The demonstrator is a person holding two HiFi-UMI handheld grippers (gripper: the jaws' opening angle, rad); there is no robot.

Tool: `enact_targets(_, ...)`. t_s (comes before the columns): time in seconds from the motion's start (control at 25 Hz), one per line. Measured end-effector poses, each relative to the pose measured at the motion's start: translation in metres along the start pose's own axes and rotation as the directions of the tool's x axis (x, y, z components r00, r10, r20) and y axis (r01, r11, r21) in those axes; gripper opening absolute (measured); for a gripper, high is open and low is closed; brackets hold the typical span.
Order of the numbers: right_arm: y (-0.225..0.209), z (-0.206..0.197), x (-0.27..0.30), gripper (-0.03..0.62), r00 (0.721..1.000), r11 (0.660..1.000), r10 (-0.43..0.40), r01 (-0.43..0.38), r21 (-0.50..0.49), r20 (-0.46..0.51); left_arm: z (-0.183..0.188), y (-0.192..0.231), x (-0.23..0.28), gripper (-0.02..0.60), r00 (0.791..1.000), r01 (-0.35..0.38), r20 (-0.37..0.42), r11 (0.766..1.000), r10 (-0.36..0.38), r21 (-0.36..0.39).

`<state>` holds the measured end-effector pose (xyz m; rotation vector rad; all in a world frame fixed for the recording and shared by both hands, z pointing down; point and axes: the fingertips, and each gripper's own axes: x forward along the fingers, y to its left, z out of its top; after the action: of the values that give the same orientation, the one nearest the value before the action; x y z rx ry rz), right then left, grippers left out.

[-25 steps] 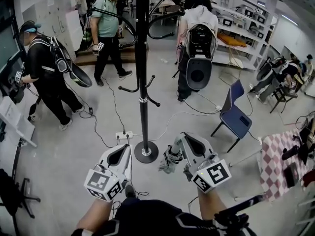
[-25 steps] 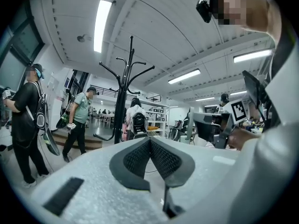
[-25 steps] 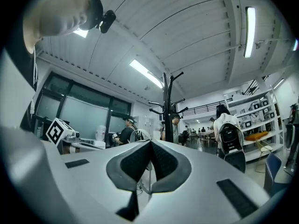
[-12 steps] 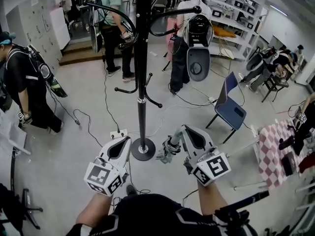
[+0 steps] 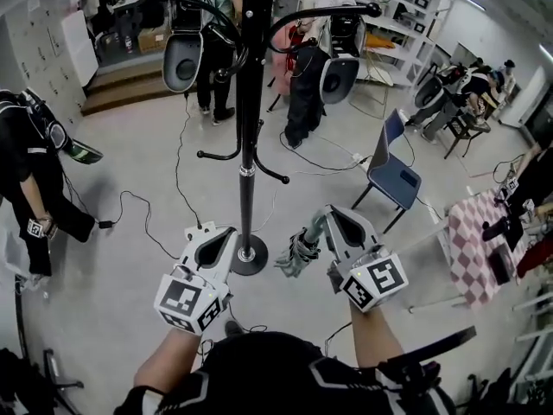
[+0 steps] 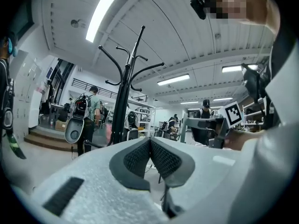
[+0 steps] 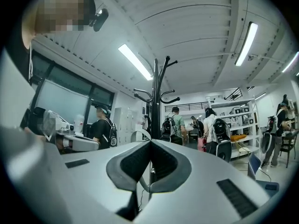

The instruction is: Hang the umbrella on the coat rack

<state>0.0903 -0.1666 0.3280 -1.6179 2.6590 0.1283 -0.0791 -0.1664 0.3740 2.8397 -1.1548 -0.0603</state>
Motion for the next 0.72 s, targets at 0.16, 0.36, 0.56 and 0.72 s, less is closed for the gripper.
enact_targets(0.16,0.003,-0.006,0.009,0.008,0.999,0.999,-0.049,0.049,-0.015,-0.019,-0.004,0.013,0.003,0.009,0.999,0.036,-0.002,0.999,-0.036,-0.005)
enact_targets(0.36,0.000,-0.015,0.020,0.008,0.994,0.995,-0.104,0.104,-0.009,-0.028,-0.012,0.028,0.007,0.009,0.998,0.062,-0.011,0.998,-0.062,-0.006)
enact_targets(0.56,0.000,-0.028,0.035,0.008,0.993,0.995,-0.103,0.102,-0.013,-0.059,-0.019,0.037,0.013,0.009,0.998,0.067,-0.016,0.997,-0.067,-0.028)
enact_targets(0.72,-0.005,-0.043,0.045,0.008,0.993,0.996,-0.091,0.092,0.001,-0.074,-0.026,0.040,0.023,0.009,0.998,0.062,-0.027,0.998,-0.063,-0.020)
